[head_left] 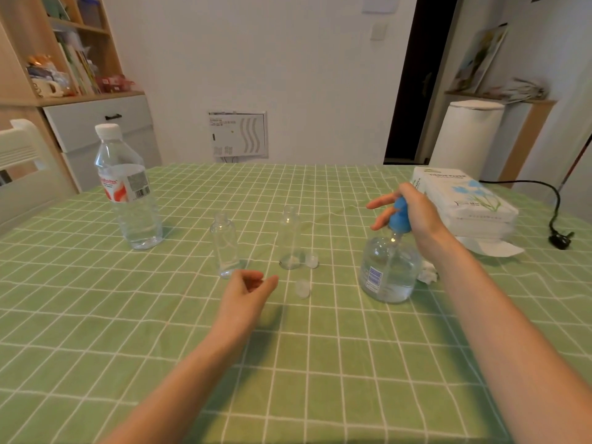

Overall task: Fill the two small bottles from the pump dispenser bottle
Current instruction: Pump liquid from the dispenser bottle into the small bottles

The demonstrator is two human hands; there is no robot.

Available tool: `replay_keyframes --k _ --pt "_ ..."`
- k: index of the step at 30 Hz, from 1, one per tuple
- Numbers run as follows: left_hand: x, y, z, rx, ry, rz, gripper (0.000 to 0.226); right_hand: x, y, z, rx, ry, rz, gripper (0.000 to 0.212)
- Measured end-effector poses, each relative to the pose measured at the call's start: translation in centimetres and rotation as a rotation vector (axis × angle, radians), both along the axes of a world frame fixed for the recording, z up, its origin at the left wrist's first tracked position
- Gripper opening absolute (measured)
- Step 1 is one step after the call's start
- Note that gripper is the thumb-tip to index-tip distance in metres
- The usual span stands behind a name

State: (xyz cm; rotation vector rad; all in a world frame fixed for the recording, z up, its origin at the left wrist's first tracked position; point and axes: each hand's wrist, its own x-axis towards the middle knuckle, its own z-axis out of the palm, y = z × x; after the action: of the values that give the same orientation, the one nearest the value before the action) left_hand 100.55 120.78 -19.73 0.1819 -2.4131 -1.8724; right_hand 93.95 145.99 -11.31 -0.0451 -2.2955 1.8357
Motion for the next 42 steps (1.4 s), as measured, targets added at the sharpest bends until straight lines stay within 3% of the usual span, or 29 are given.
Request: replay_keyframes --k 4,9,19,25,28,33,42 --pt "-2.7 2.3 0.8 -0.031 0.011 -0.025 0.071 0.1 0.0 0.0 0.012 0.009 0.002 0.047" --pt "-7.0 3.9 1.5 -0.056 -0.010 0.046 0.089 0.0 0.0 0.0 0.006 0.004 0.000 0.047" --pt "-8.6 4.4 1.5 -0.070 0.173 -0.049 0.050 0.2 0.0 0.1 0.001 0.008 0.012 0.047" --pt "-5.7 3.6 4.2 0.043 0.309 -0.202 0.055 0.2 -0.2 0.0 0.000 -0.004 0.004 0.047" --pt "-3.8 4.5 4.8 0.123 0.275 -0.351 0.053 0.3 -0.3 0.0 0.001 -0.013 -0.001 0.047" --pt "-1.9 8.3 4.3 0.168 0.182 -0.581 0.031 0.4 -0.3 0.2 0.002 -0.021 0.005 0.049" --pt "-2.3 10.6 4.7 0.205 0.187 -0.613 0.035 0.7 0.0 0.3 -0.037 -0.004 0.023 0.049"
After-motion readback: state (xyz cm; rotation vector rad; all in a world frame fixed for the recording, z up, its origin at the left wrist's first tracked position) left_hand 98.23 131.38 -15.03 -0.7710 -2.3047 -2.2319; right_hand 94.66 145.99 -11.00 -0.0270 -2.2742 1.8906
